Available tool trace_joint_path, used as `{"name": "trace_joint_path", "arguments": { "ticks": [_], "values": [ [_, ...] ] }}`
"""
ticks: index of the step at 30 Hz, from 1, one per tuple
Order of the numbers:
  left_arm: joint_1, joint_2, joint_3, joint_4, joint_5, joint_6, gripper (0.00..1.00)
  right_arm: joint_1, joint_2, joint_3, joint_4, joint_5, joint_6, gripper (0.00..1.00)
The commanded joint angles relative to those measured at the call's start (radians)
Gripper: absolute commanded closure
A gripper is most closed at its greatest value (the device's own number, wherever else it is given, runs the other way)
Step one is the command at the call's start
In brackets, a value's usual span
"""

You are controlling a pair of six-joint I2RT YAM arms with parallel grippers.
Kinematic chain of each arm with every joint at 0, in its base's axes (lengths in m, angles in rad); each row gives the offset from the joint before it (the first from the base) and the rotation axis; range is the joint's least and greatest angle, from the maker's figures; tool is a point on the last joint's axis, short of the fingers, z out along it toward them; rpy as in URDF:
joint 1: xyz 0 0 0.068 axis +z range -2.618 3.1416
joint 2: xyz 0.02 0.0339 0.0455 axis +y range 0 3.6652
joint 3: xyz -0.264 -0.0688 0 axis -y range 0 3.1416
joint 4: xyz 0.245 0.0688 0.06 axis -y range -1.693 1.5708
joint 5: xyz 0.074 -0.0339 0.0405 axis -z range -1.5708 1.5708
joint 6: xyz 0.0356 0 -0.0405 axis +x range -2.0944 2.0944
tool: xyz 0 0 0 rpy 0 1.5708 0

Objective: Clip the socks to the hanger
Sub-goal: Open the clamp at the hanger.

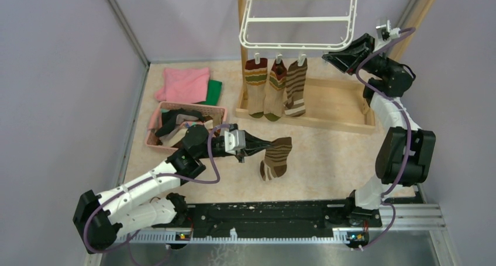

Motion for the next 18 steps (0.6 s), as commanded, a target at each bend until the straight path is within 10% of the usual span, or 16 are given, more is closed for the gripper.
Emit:
{"name": "trace_joint_path", "arguments": {
  "ticks": [1, 18],
  "values": [
    [0.004, -0.026, 0.016, 0.042, 0.015, 0.004, 1.00, 0.009, 0.003, 0.049, 0.213, 0.005, 0.012, 0.85],
    [0.006, -0.017, 0.023, 0.062, 0.019, -0.003, 1.00, 0.009, 0.043, 0.112, 0.214, -0.026, 0.174, 0.97]
  ]
}}
